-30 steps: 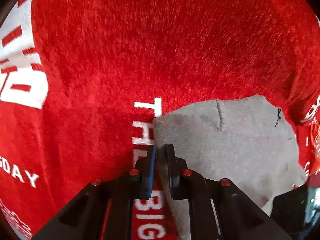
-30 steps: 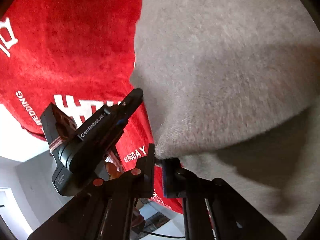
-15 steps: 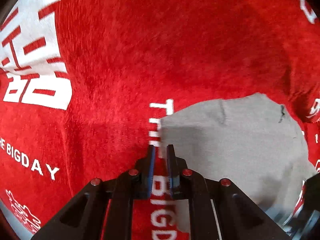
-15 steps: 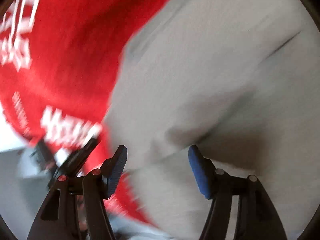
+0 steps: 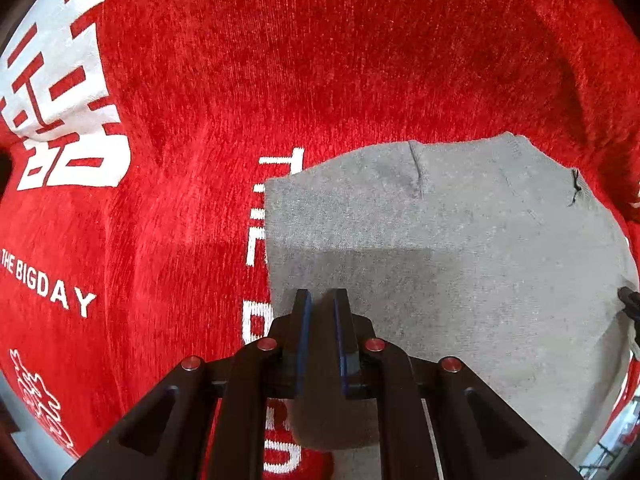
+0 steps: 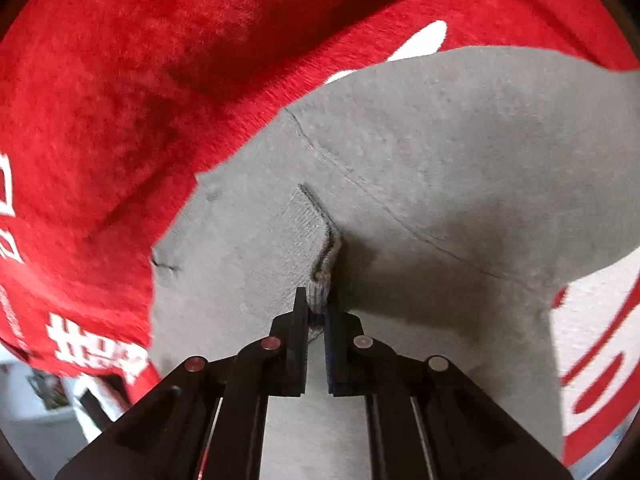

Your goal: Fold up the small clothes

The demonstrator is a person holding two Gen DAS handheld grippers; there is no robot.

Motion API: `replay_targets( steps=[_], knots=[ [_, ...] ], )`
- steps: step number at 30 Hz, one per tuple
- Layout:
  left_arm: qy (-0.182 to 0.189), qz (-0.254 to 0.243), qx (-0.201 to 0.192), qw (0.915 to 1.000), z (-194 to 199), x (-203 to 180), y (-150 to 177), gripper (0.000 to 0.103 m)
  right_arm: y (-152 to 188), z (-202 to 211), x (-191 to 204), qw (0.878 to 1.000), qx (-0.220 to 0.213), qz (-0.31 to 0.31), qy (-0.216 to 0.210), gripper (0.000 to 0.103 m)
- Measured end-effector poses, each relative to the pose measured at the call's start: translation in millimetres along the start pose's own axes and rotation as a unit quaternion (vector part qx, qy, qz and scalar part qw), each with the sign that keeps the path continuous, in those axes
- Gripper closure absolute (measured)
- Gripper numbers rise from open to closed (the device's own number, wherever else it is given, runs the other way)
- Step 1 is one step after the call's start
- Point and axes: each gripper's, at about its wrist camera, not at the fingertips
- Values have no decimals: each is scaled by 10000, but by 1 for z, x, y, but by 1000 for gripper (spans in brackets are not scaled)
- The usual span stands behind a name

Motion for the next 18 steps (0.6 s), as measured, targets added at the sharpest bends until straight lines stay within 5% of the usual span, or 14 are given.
replay_targets(
  steps=[10, 13, 15, 18],
  knots=[
    [-163, -118, 101, 9997, 5, -38, 2, 89, 0, 21, -19, 9998, 21, 185, 94, 88],
    [-178, -280, 101, 9994, 20, -50, 5, 89, 4, 39, -34, 9998, 57, 211, 21, 73],
    [-193, -376, 153, 9990, 29, -58, 9, 89, 6, 49, -42, 9998, 60, 213, -27, 48],
    [-131, -446, 169, 9988, 38, -80, 16, 89, 10, 54, -47, 9996, 90, 237, -94, 45]
  ],
)
Point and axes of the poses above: each gripper's, at about its wrist camera, not at the fingertips, and z roughly against the way its jaws point, x to its left, y to its underside, and after that the axes turned 5 degrees about -x, right-handed
